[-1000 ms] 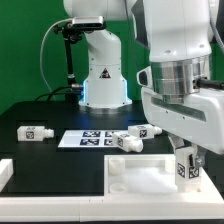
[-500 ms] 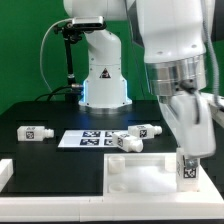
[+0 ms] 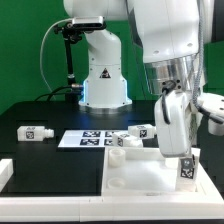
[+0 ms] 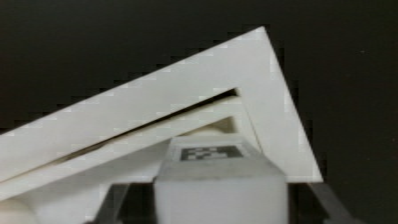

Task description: Assemble one leg

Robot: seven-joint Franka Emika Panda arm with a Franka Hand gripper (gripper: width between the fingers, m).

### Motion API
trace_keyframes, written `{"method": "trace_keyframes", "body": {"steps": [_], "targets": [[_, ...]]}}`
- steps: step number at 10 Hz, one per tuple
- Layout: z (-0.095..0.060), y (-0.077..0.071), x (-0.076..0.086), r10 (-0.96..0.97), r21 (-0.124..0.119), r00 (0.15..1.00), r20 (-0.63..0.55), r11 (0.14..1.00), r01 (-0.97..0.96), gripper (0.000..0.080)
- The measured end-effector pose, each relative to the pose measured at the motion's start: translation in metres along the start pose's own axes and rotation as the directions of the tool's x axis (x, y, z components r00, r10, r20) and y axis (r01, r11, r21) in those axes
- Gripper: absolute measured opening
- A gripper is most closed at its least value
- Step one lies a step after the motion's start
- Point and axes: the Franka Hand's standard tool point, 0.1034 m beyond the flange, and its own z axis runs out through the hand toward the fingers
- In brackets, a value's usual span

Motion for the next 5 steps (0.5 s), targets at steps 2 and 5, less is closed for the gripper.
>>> {"method": "trace_keyframes", "body": {"steps": [2, 5], "targets": [[0.001, 0.001, -0.001, -0.013, -0.002, 1.0, 0.0, 1.0, 0.013, 0.0351], [-0.01, -0.003, -0.005, -0.072, 0.01, 0.997, 0.008, 0.997, 0.071, 0.0614]]}}
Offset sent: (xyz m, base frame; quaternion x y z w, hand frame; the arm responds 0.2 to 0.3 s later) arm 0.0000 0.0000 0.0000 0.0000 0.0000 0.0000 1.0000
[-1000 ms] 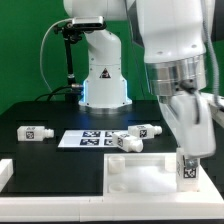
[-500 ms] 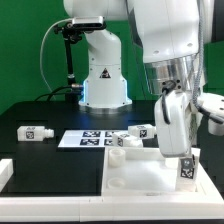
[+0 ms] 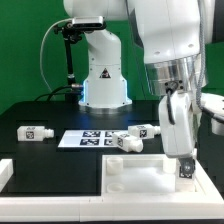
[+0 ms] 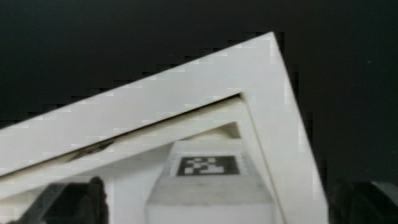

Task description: Assemble one leg

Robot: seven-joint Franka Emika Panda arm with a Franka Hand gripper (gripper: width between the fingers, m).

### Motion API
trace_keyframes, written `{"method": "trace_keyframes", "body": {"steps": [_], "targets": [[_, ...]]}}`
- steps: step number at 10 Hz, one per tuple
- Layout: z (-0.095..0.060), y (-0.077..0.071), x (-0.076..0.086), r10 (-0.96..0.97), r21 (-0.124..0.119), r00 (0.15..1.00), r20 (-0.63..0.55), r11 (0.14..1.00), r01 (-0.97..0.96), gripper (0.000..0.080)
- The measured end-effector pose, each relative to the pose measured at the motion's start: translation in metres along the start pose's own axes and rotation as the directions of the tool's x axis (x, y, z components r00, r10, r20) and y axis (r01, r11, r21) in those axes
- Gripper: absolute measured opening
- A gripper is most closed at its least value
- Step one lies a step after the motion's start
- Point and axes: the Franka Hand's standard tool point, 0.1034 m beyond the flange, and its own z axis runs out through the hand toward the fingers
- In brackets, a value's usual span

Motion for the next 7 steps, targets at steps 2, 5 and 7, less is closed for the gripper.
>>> {"method": "trace_keyframes", "body": {"steps": [2, 5, 7], "targets": [[-0.028, -0.006, -0.01, -0.039, 0.034, 0.999, 0.027, 0.999, 0.038, 0.0648], [-0.03, -0.006, -0.012, -0.058, 0.034, 0.998, 0.028, 0.998, 0.057, 0.0649], [-0.03, -0.006, -0.012, -0.063, 0.034, 0.998, 0.028, 0.997, 0.062, 0.0649]]}}
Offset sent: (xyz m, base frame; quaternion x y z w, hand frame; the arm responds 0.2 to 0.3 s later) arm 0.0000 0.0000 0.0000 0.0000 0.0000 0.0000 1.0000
